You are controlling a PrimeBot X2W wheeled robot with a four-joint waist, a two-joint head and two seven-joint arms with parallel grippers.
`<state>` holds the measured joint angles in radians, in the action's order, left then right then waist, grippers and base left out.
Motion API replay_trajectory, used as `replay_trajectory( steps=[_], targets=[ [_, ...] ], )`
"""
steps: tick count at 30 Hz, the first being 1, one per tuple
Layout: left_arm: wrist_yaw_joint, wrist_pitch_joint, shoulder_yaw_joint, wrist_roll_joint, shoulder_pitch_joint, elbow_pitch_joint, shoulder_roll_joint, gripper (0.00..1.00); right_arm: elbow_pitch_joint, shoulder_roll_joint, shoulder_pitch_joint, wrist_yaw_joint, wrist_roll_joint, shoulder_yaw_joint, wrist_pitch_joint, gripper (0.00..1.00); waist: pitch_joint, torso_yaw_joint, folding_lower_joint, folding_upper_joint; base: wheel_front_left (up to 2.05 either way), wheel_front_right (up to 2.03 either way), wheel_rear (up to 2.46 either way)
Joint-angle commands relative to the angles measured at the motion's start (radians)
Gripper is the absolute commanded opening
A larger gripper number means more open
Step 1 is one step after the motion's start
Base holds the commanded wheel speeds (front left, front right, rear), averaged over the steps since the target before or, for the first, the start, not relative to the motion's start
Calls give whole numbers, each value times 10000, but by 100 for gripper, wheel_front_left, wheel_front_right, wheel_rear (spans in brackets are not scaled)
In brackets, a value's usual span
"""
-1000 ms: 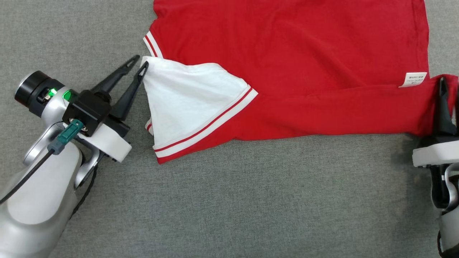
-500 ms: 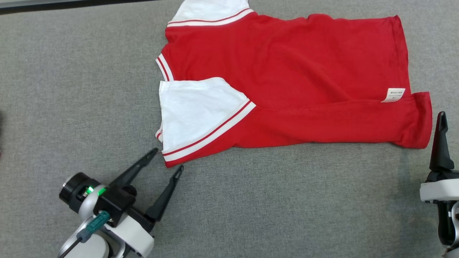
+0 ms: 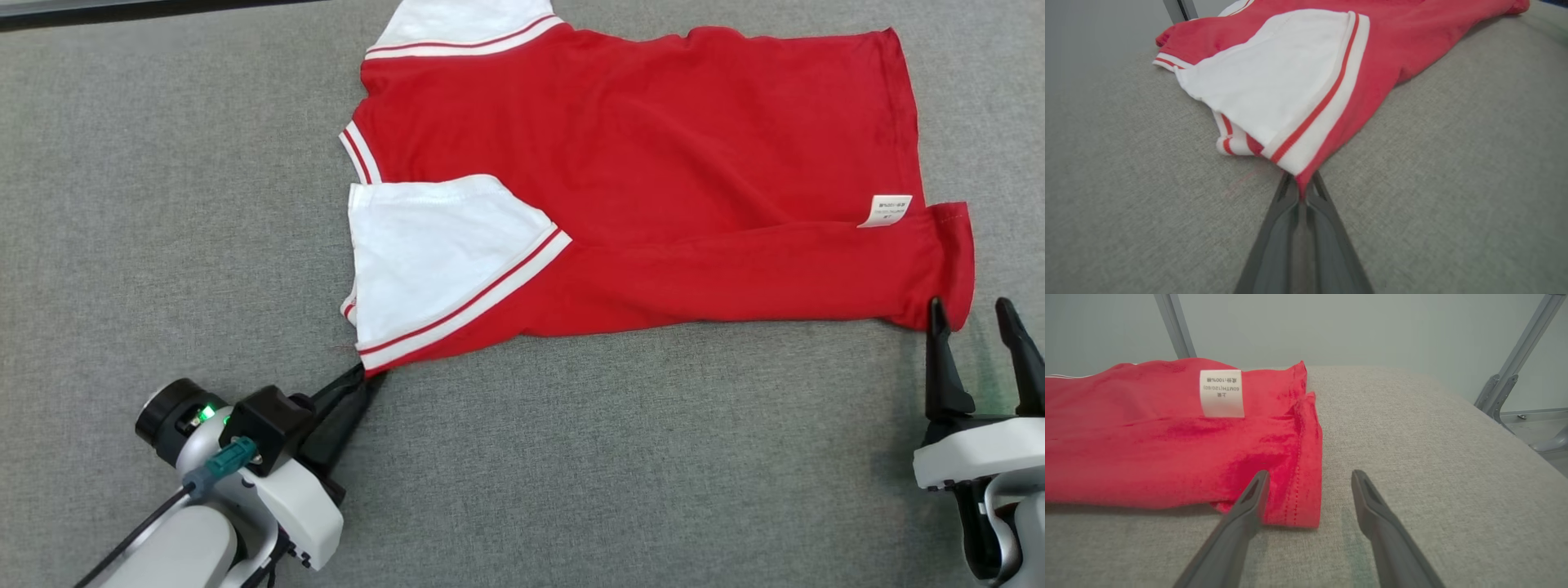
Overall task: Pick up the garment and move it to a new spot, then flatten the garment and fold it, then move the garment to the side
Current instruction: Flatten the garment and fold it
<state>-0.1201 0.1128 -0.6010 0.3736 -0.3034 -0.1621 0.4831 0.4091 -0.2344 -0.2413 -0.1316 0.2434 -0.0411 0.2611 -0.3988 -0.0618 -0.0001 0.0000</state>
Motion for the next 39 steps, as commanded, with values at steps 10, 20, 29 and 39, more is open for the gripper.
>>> replay_trajectory(
  steps=[10,20,29,39],
  targets=[
    [-81,222,-183,147,-470,-108,421,0,1322,-539,-630,17,1185,1504,27,0,-100,128,1,0,0,0,0],
    [84,224,-332,31,-42,469,833,0,644,-1591,-321,18,1948,2199,39,0,166,290,1,0,0,0,0],
    [635,-543,-719,67,1309,2385,1250,0,118,-3112,661,20,3098,2804,37,0,495,573,1,0,0,0,0],
    [1563,-1369,-1119,291,3086,4141,1511,0,-566,-4181,2775,20,4418,2864,37,0,677,1080,1,0,0,0,0]
  ],
)
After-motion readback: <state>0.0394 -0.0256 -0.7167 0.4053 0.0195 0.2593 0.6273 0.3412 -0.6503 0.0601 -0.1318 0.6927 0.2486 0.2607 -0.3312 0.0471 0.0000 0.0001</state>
